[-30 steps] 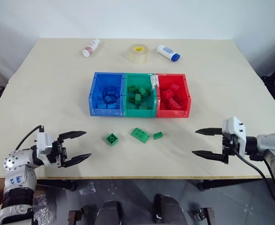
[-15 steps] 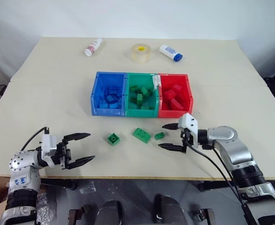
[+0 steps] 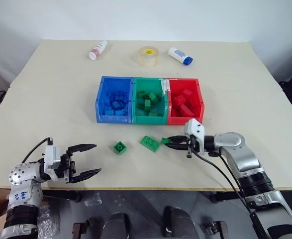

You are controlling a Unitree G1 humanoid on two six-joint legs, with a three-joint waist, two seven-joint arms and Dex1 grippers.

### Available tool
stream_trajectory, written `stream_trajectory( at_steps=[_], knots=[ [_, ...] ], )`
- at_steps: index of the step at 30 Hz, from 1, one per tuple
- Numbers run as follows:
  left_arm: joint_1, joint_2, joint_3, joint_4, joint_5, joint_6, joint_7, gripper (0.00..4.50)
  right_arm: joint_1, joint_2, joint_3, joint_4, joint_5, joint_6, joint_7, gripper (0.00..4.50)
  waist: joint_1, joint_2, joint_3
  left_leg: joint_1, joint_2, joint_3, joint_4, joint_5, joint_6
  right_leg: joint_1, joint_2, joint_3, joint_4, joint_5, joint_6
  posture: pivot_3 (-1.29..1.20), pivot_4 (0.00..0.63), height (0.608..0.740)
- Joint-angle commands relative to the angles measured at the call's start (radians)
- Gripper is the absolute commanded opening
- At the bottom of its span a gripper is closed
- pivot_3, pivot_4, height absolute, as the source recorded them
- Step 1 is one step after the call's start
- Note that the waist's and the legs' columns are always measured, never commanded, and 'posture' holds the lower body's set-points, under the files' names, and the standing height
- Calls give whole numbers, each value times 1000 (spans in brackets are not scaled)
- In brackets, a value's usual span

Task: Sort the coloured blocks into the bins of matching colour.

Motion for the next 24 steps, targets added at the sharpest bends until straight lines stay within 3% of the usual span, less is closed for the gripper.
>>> stream_trajectory(
  at_steps=[1,6,11,18,24],
  knots=[
    [1,-3,15,-23,-19,-4,5,4500,-116,46,-48,-34,52,17,-35,458,-5,0,0,0,0,0,0,0,0,0,0,0,0,0,0,0,150,740],
    [-22,-11,6,-5,-11,-8,8,4500,-307,141,-39,182,-14,-62,-111,458,-9,0,0,0,1,0,0,0,0,0,1,0,1,0,0,0,150,740],
    [-39,-18,-1,1,-6,-11,10,4500,-409,196,-29,363,-74,-140,-144,2124,-4,0,0,0,1,0,-1,0,0,-1,1,0,0,0,0,0,150,740],
    [-42,-20,-3,-3,-7,-8,6,4500,-367,178,-38,323,-64,-138,-93,4472,-9,0,0,0,0,1,-1,0,0,-1,1,0,0,0,0,0,150,740],
    [-44,-18,-2,6,-7,-4,-2,4500,-227,89,-52,128,4,-54,19,4472,-8,0,0,-1,0,1,-1,0,0,-1,1,0,0,0,0,0,150,740]
  ],
)
